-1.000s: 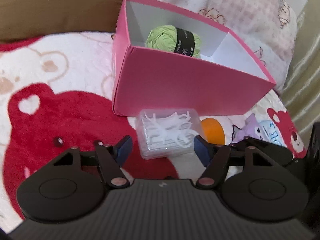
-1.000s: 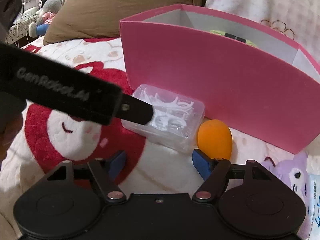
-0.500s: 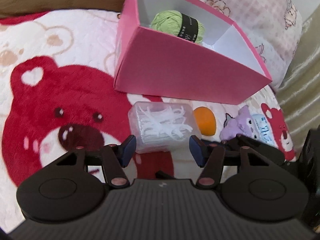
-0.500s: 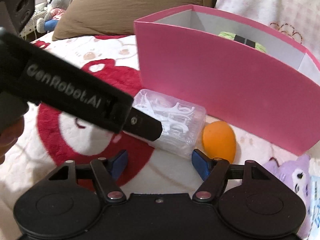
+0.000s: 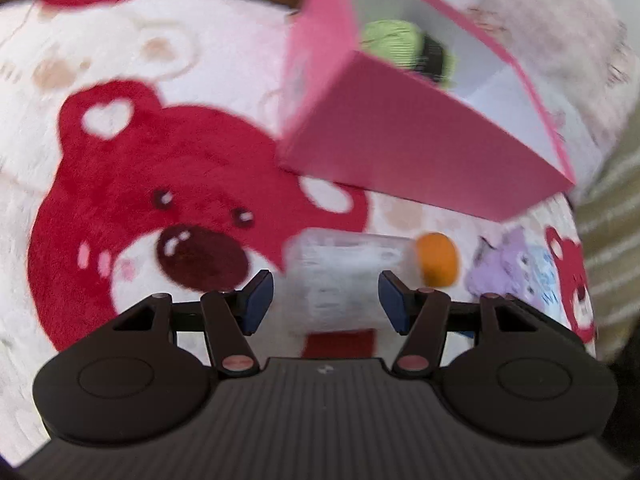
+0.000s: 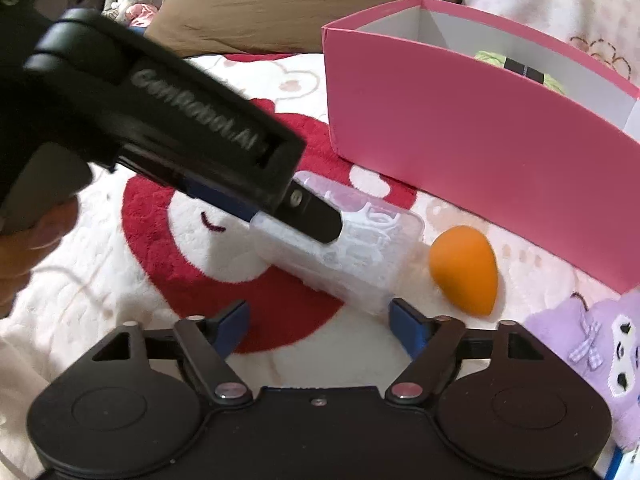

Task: Organize objects
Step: 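Close the left gripper on the clear floss-pick box, then lift the floss-pick box with the left gripper and carry it into the pink box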

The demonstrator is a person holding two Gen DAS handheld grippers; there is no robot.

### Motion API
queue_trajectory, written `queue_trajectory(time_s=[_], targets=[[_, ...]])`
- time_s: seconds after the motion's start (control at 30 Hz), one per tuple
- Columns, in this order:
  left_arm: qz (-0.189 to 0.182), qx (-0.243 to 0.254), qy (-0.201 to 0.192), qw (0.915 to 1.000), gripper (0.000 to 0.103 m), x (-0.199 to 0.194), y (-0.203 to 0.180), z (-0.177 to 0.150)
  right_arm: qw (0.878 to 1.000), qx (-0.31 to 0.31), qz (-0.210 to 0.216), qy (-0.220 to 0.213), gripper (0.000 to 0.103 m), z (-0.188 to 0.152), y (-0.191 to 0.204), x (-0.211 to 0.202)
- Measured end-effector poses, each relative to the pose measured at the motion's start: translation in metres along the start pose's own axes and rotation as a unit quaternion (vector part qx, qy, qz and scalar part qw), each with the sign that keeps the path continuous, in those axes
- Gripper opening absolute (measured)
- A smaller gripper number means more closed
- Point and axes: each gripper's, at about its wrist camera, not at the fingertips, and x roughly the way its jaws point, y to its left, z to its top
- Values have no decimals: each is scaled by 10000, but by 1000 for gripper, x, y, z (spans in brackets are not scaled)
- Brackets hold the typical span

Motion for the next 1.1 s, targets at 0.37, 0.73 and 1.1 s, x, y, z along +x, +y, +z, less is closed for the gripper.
queue_trajectory(time_s=[0.37,0.73,1.1], targets=[[-227,-308,124,9992,39,4,7,2,9967,786,106,-157,90,7,-15,8],[-208,-398,210,9988,40,9,7,1,9954,941,-157,-100,95,16,-6,17],[-92,-160,281,9994,39,-13,-2,0,9943,1047,-202,-78,94,20,6,6]])
